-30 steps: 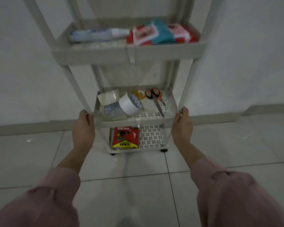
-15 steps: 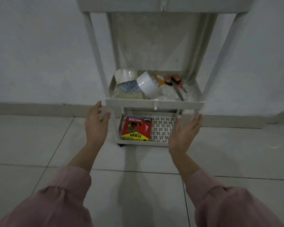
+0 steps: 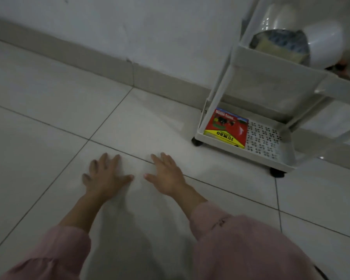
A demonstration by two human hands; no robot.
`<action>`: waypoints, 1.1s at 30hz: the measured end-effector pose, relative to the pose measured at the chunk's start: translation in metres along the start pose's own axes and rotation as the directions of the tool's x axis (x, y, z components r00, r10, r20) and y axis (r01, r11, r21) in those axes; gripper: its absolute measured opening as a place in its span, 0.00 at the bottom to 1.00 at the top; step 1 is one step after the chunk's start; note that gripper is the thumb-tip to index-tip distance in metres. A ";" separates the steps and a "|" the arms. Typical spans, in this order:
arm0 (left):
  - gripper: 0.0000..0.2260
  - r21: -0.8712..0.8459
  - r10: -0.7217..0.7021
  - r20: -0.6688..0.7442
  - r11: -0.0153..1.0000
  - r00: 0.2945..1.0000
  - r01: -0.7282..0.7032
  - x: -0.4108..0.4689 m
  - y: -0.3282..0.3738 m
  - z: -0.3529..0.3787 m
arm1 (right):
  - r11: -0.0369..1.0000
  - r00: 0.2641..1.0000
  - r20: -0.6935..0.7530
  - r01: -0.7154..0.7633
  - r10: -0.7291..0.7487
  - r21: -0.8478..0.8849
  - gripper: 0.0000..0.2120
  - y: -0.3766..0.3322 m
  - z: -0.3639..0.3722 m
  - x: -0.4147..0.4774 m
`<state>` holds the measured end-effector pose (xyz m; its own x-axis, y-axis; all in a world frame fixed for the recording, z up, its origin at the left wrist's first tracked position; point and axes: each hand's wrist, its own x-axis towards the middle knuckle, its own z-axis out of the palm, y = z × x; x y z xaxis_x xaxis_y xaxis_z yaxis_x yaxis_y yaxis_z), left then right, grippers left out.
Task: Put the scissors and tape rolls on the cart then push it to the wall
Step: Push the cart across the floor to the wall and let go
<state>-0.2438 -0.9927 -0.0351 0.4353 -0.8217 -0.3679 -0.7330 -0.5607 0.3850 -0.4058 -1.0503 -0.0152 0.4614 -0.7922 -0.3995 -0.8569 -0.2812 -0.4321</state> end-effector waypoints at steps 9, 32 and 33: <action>0.40 0.114 0.030 0.081 0.993 0.996 -0.039 0.009 -0.017 0.000 | 0.980 0.996 0.087 -0.009 0.027 -0.200 0.39 -0.011 0.017 0.009; 0.21 0.221 0.734 0.065 0.650 0.676 -0.727 -0.063 0.301 0.035 | 0.856 0.831 0.237 -0.517 0.504 -0.009 0.38 0.226 -0.101 -0.134; 0.25 0.243 0.702 0.163 0.652 0.693 -0.718 -0.066 0.308 0.047 | 0.848 0.825 0.226 -0.531 0.517 -0.003 0.39 0.238 -0.100 -0.145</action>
<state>-0.5224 -1.1068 0.0682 -0.2986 -0.9465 -0.1227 -0.9177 0.2494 0.3093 -0.6996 -1.0564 0.0211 -0.0107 -0.6769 -0.7360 -0.9718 0.1805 -0.1519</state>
